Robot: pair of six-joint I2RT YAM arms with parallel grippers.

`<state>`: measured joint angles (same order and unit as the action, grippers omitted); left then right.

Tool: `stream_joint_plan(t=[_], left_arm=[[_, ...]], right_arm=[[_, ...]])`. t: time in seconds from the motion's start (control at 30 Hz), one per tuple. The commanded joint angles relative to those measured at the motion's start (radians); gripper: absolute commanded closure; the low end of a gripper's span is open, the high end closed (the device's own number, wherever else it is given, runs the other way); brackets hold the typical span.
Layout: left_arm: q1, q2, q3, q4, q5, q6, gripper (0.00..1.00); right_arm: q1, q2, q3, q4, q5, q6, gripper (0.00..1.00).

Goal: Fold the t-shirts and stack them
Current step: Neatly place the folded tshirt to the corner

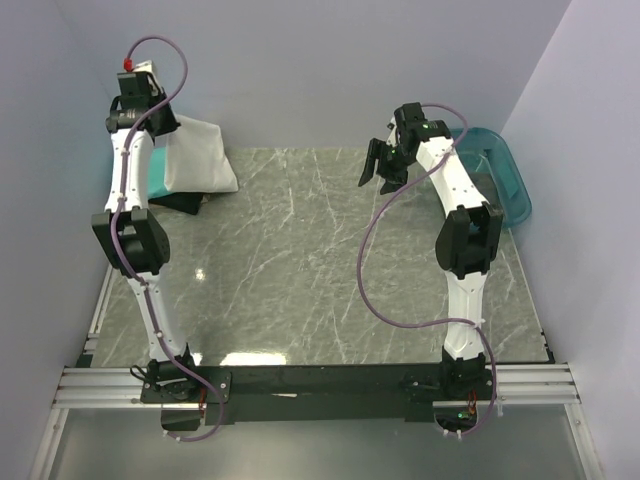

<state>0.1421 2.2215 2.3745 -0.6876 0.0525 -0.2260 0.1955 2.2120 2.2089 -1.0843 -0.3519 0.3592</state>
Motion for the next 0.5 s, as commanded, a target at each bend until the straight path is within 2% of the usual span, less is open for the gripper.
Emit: stream_joint_plan(t=[0.0, 0.47], left_arm=[[0.020, -0.043, 0.065, 0.111, 0.084, -0.041, 1.00], [0.120, -0.082, 0.066, 0.177, 0.227, -0.147, 1.00]], right_arm=[[-0.004, -0.006, 0.003, 0.017, 0.004, 0.017, 0.27], [-0.001, 0.006, 0.002, 0.012, -0.004, 0.027, 0.27]])
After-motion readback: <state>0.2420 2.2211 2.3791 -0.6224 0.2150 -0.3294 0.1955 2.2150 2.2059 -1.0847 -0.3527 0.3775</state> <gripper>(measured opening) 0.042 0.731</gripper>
